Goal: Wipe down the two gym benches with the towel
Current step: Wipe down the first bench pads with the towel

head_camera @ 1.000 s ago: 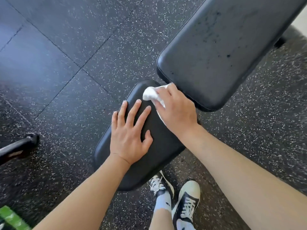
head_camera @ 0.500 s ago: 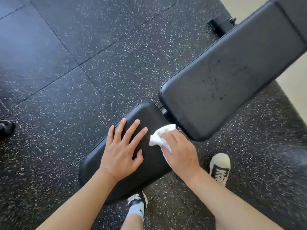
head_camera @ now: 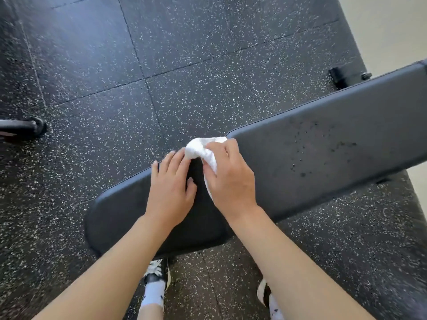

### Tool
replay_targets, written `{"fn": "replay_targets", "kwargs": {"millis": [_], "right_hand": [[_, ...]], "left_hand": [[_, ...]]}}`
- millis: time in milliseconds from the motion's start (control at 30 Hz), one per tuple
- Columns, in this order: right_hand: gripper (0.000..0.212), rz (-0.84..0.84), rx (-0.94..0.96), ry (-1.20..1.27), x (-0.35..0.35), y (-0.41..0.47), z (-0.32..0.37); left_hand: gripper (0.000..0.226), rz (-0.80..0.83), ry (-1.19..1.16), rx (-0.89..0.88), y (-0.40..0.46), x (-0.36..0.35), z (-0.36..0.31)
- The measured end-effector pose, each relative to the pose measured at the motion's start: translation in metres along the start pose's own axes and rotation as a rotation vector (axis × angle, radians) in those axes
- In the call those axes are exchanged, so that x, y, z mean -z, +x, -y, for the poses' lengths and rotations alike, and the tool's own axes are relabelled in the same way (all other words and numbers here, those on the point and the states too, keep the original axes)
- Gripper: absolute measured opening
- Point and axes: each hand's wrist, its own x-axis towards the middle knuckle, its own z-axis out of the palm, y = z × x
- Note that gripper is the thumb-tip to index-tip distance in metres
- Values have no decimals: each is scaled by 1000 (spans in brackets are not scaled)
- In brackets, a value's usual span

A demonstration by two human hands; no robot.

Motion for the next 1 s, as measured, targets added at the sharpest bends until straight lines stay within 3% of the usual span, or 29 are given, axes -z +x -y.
{"fn": "replay_targets", "kwargs": {"millis": [167,267,367,567,733,1000], "right_hand": [[36,69,75,-116,58,-55,-71],[39,171,197,-157,54,-83,-104],[38,126,257,-247,30,-89,-114],[26,-73,168,-257,-17,10,-86],[9,-32,72,-245,-28,76,-67],[30,95,304,-216,6,-60,-97]], "left_hand": [[55,-124,105,270,29,-31,-41],[53,-163,152,287,31,-43,-39],[53,-197,178,287,32,-47,-36],[54,-220,174,278,33,-49,-34],[54,-220,191,278,33,-49,-36],[55,-250,192,268,32,-51,-34]]}}
